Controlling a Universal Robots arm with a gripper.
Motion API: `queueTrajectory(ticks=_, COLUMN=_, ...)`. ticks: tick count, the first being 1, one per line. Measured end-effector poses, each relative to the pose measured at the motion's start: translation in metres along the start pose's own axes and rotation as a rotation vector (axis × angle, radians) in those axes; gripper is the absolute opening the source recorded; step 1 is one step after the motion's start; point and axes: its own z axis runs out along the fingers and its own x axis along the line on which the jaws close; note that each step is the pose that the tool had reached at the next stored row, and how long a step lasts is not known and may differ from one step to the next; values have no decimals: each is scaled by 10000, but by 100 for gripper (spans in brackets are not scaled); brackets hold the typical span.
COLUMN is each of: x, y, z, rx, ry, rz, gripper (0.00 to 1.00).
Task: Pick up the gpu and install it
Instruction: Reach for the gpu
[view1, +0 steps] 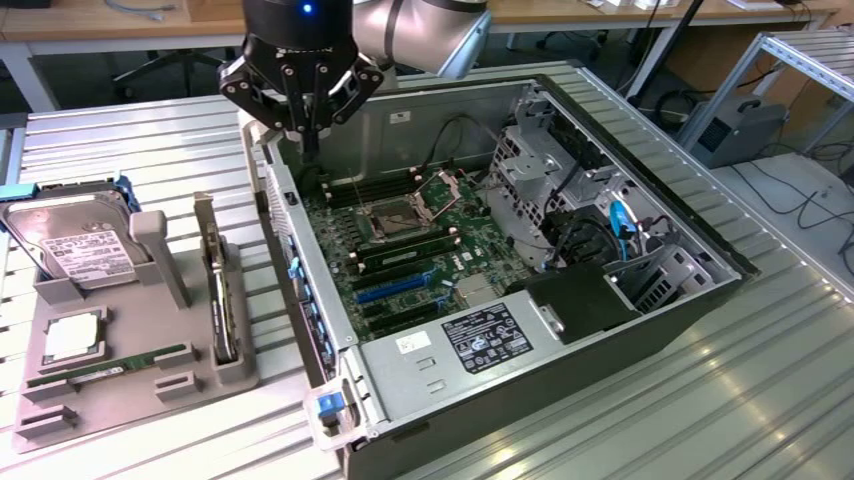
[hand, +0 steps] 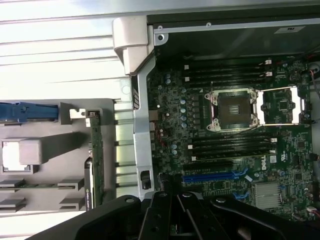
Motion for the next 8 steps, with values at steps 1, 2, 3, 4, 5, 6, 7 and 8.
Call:
queueTrajectory(ticks=1, x=3, y=0, z=0, rx=0, ry=0, rz=0, gripper=11)
queueTrajectory(ticks=2, x=6, y=-1, z=0, rx=0, ry=0, rz=-1, gripper=11)
queueTrajectory(ticks=3, x=9, y=-1, z=0, rx=-1, ry=-1, rz=0, gripper=11)
queueTrajectory(ticks=4, x=11, y=-1, z=0, rx=0, ry=0, rz=-1, gripper=11)
queueTrajectory(ticks=5, x=14, y=-1, z=0, rx=0, ry=0, rz=0, gripper=11)
queueTrajectory(ticks=6, x=17, y=-1, z=0, rx=0, ry=0, rz=0, gripper=11)
queueTrajectory(ticks=7, x=19, y=-1, z=0, rx=0, ry=-1, rz=0, gripper=11)
queueTrajectory(ticks=8, x=22, y=-2, z=0, rx=0, ry=0, rz=0, gripper=11)
